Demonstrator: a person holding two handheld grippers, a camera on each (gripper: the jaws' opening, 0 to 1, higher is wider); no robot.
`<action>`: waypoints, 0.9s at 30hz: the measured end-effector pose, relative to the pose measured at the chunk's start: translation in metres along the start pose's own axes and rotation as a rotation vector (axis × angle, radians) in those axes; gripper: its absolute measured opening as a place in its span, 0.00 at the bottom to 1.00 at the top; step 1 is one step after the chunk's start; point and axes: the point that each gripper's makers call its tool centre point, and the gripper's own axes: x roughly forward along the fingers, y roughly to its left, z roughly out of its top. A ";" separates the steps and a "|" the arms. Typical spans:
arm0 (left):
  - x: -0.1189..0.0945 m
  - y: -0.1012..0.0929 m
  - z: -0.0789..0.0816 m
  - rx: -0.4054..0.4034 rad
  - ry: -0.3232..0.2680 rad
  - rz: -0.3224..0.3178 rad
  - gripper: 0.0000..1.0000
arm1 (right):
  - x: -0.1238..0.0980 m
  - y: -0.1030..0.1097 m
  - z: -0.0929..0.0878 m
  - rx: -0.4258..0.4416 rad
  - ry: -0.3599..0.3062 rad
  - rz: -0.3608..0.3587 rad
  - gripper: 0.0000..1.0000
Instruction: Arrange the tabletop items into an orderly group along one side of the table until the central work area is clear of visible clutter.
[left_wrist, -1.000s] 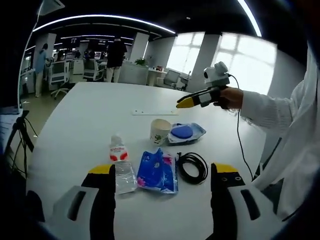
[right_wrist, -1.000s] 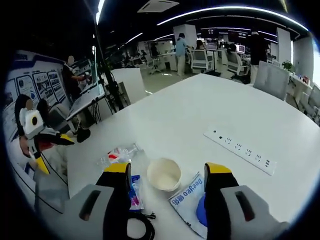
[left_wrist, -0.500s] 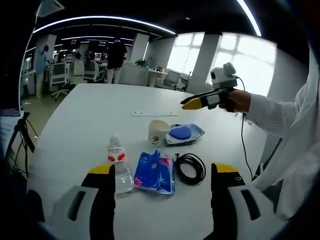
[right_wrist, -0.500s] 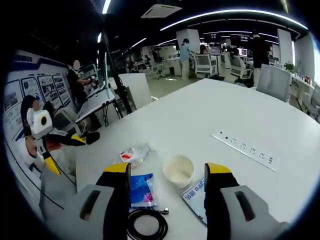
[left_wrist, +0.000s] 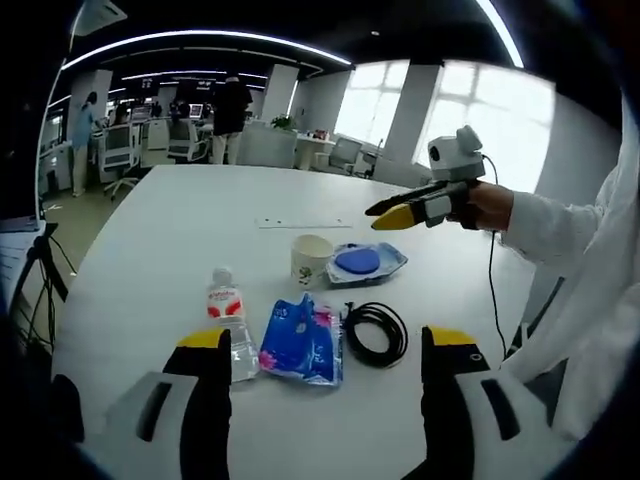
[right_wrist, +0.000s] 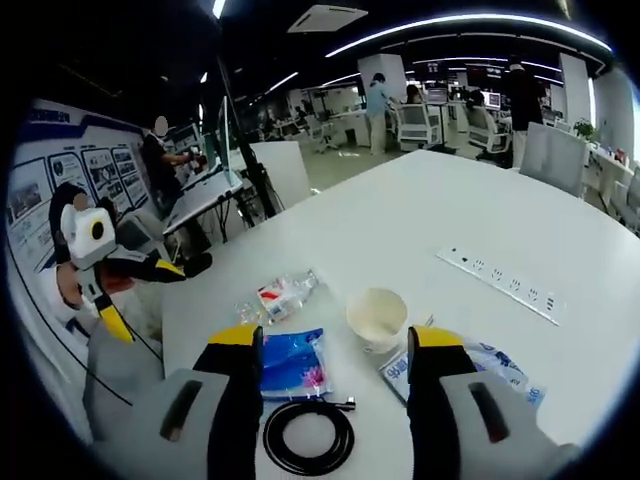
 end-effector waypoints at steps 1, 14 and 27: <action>0.000 -0.001 0.000 0.001 0.001 -0.003 0.79 | 0.000 0.001 -0.001 0.000 0.003 0.002 0.57; 0.001 -0.003 -0.008 -0.001 0.013 0.009 0.79 | 0.008 0.019 -0.023 0.007 0.036 0.042 0.55; 0.004 0.000 -0.020 -0.022 0.028 0.018 0.78 | 0.025 0.027 -0.047 0.014 0.096 0.075 0.53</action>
